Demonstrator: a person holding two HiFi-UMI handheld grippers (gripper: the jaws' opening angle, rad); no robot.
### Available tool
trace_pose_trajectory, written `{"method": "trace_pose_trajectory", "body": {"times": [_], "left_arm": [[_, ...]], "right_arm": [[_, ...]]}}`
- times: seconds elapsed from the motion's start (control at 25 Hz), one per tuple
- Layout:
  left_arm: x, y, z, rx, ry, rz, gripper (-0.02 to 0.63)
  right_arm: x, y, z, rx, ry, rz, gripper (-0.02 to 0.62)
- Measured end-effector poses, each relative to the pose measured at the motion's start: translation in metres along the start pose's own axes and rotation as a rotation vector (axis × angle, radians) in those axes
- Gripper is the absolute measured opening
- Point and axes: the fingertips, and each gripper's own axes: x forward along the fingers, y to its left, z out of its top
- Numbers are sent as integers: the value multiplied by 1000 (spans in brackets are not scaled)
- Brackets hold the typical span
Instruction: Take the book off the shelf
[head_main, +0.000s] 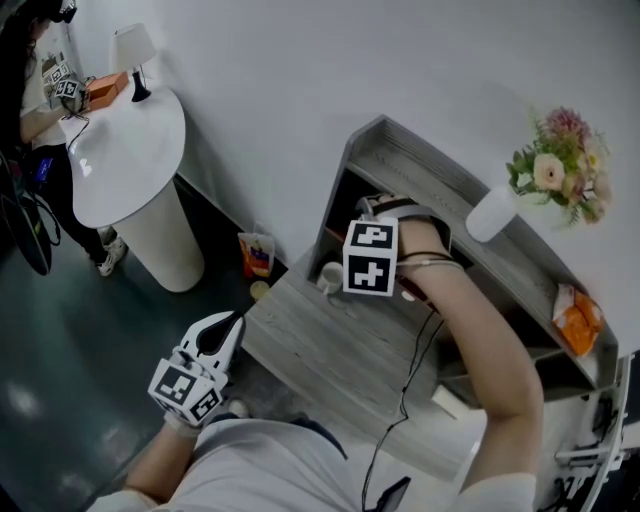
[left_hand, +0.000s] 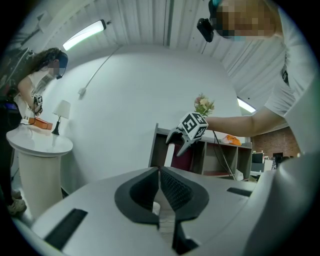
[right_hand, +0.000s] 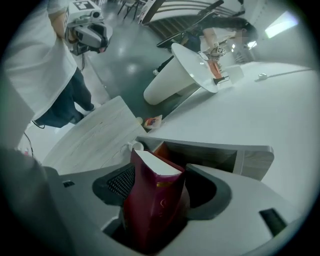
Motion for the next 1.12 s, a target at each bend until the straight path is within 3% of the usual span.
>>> {"method": "trace_pose_trajectory", "body": {"times": [0.12,0.32,0.52,1.12], "left_arm": [[-1,0,-1,-4,0,3,18],[-2,-2,-2,-8,-3,-2,18],[-4,-2,-2,-12,-3,-2,18],[-10,5,-7,-40,0,7,18]], "right_arm": [[1,-2,2,-19,19,18,305],[2,-16,1,-55,57,-43,305],[9,-11,-7,-112,143,-18,305],[-11,9,7,-114,131,38,249]]}}
